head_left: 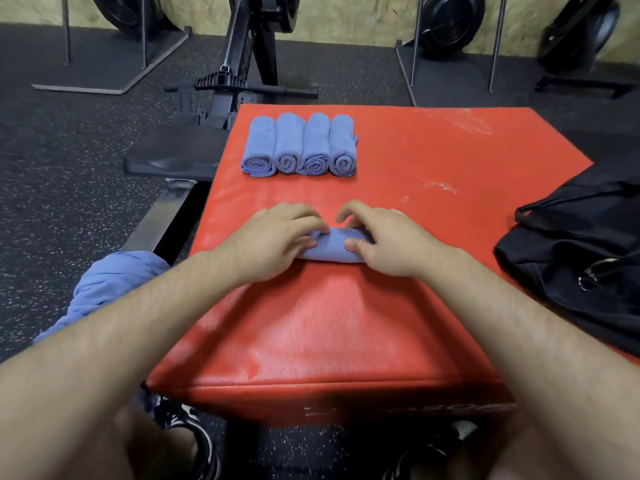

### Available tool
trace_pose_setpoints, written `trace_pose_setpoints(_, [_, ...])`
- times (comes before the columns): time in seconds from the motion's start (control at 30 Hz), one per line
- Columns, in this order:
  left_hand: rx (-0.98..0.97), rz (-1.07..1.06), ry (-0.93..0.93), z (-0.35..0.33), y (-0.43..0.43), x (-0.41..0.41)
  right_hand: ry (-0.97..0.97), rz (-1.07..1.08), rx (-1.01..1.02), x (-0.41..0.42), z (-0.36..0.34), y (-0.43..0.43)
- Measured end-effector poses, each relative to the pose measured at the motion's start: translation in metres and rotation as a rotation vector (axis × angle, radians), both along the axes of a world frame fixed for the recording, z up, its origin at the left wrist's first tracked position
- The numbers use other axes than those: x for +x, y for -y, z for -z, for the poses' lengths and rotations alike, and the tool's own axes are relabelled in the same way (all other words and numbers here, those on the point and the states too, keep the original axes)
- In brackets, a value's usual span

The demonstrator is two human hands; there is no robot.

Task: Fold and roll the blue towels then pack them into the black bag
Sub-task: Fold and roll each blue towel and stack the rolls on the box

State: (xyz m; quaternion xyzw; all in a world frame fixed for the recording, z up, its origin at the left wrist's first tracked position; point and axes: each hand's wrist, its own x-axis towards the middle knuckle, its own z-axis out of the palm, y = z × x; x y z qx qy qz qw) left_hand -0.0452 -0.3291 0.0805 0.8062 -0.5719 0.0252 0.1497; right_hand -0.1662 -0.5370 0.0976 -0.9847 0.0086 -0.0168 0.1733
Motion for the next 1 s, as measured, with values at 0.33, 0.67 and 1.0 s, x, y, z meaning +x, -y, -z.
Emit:
trace_pose_setpoints(0.33, [0.243,0.011,-0.020,0.013,0.029,0.043,-0.059,-0.012,-0.037,0.020,0.020,0.017])
trace_pose_setpoints(0.67, [0.031,-0.100,-0.475,-0.011,0.026,0.063,0.091,0.078,0.317,0.027,0.006,0.041])
trace_pose_setpoints(1.0, [-0.447,-0.224,-0.660,-0.052,0.022,0.053,0.311,0.160,0.580,0.020,-0.039,0.029])
